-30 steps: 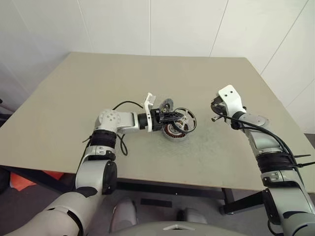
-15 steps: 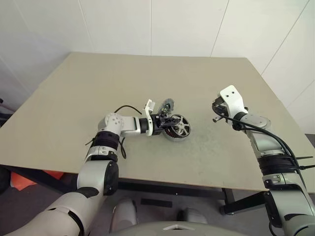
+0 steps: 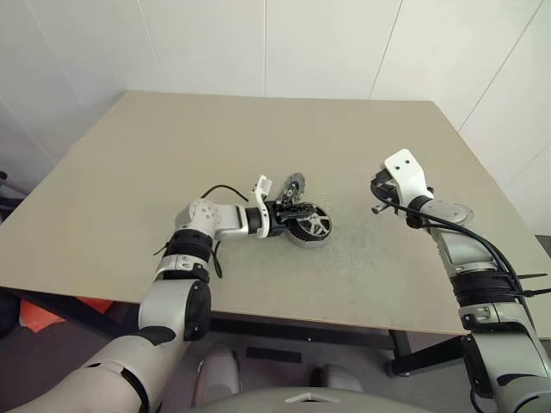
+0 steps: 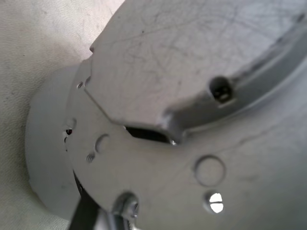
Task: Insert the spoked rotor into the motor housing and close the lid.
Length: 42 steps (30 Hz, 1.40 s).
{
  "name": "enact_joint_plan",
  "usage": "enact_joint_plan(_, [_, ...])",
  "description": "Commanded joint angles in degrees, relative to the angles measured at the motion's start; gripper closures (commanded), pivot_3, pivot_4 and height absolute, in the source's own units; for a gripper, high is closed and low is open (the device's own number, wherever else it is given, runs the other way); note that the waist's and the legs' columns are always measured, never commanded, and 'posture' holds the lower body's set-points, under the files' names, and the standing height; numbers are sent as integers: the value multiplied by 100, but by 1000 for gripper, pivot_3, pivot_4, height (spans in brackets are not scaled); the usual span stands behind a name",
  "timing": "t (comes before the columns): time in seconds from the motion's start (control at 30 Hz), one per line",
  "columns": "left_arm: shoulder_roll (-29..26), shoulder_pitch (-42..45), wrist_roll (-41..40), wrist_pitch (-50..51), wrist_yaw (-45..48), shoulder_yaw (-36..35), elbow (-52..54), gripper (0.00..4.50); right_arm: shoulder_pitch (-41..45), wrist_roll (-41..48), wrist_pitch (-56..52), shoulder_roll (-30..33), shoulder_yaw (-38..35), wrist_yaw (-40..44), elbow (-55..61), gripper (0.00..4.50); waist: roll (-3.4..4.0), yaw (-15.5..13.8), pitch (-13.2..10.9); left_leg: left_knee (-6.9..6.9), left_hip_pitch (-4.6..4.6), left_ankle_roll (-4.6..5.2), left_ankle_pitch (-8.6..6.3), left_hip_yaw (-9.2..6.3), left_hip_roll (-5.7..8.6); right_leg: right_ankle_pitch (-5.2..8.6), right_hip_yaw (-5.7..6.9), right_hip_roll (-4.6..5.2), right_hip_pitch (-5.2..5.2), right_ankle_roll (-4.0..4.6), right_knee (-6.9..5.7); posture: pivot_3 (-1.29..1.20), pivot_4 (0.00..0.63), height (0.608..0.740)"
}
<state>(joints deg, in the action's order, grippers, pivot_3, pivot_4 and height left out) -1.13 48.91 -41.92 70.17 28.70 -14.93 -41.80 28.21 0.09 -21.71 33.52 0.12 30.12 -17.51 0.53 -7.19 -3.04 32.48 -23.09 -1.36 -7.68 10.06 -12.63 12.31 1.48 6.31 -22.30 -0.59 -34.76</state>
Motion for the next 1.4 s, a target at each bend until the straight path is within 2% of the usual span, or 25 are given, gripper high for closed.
enact_joint_plan(0.03, [-132,126,-28,122,83,-34,288,1746,164,-11,101,-5,-74,-52,61,4500,1,1,-1,0,0,0,0,0,0,0,0,0,0,0,0,0,0,740])
enact_joint_plan(0.23, [-372,2,-148,475,89,-145,761,1746,101,112,-61,7,-90,113,224,4500,4,4,-2,-1,-1,0,0,0,-2,0,0,0,-1,0,0,0,0,740])
enact_joint_plan(0.57, [-670,-405,-371,1021,52,-271,1734,1746,-50,319,-572,44,29,560,1486,4500,12,7,-8,-4,0,-1,0,0,-9,0,0,-2,-4,0,-1,0,0,740])
enact_joint_plan(0.8, [-760,-576,-375,1038,56,-307,2149,1746,-373,779,-1006,-138,292,1085,2583,4500,12,5,-8,-7,1,-1,0,0,-9,0,-1,-1,-3,0,2,0,0,740])
enact_joint_plan(0.93, [-940,-649,-308,781,187,-226,2386,1746,-497,870,-1109,-271,434,1112,2818,4500,13,7,-8,-14,3,-6,3,-1,-14,1,-1,-3,-8,0,1,0,0,740])
enact_joint_plan(1.1, [-1230,-724,-77,70,392,-87,2448,1746,-518,873,-1153,-492,625,1039,2757,4500,13,10,-8,-15,4,-8,4,-1,-13,1,-2,-3,-7,-1,1,0,0,740])
enact_joint_plan(1.23, [-1262,-742,-129,-13,379,-182,2367,1746,-695,763,-1066,-863,994,962,2152,4500,13,9,-8,-17,4,-10,5,-1,-13,1,-2,-3,-8,-1,1,0,0,740])
enact_joint_plan(1.4, [-1203,-928,-117,-37,221,-186,2495,1746,-857,477,-825,-924,1167,753,1558,4500,9,13,1,-19,9,-10,4,0,-7,1,-4,-1,-2,-1,5,0,0,740])
